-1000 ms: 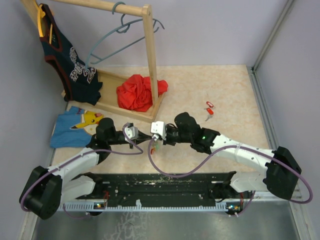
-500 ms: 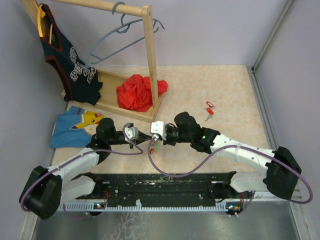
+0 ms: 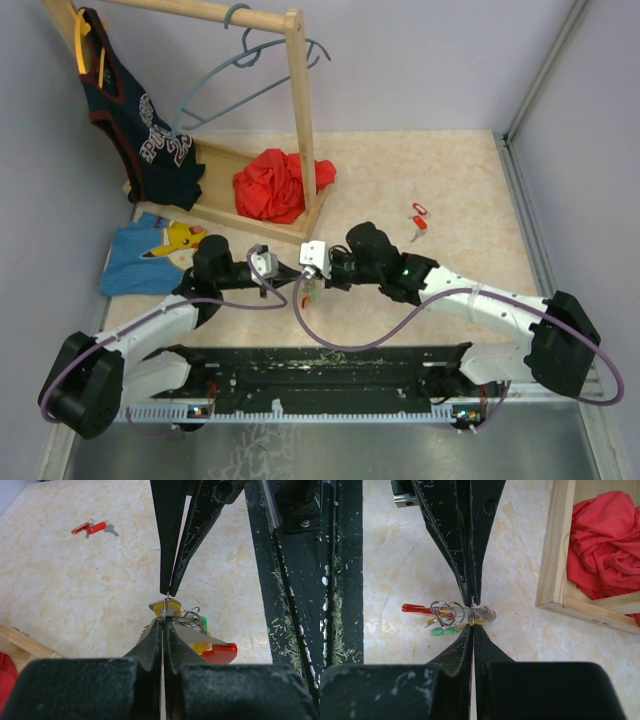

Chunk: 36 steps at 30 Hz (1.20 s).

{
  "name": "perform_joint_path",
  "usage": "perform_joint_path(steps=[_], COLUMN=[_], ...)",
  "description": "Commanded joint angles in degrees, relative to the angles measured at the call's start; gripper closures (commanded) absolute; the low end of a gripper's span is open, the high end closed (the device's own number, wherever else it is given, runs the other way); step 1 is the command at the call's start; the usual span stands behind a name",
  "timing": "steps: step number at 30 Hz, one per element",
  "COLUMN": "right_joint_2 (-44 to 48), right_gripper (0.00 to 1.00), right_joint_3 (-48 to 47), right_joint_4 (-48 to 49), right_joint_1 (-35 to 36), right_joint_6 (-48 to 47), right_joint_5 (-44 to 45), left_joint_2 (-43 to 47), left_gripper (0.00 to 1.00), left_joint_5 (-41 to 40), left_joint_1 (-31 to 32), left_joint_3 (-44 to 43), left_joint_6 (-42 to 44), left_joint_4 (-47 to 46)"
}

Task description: Put the keys on the keyring

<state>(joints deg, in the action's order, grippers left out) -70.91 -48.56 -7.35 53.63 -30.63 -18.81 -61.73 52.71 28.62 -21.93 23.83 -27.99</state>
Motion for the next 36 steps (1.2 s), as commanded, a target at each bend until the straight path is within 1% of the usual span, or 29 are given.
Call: perform_joint_path(steps=[1,21,36], right_joint_2=[0.2,-0.3,-0.4], right_gripper=[1.0,1.0,1.0], right_joint_3=[-4.0,-4.0,-4.1], right_joint_4=[1.9,1.3,0.0], right_joint_1=[0.9,2.0,2.2], right_joint_6=[0.4,-1.7,-3.1], right_joint_5=[-0.5,1.6,0.2], left_joint_2=[-0.2,-1.0,-3.0], left_gripper=[1.0,1.0,1.0], left_joint_5=[-1.0,-2.5,-5.3], left_joint_1=[0.2,0.3,0.3], left_joint_3=[-2.1,-3.9,-6.0], left_joint_6=[0.2,-1.2,-3.0], left_joint_4=[1.2,3.8,6.2])
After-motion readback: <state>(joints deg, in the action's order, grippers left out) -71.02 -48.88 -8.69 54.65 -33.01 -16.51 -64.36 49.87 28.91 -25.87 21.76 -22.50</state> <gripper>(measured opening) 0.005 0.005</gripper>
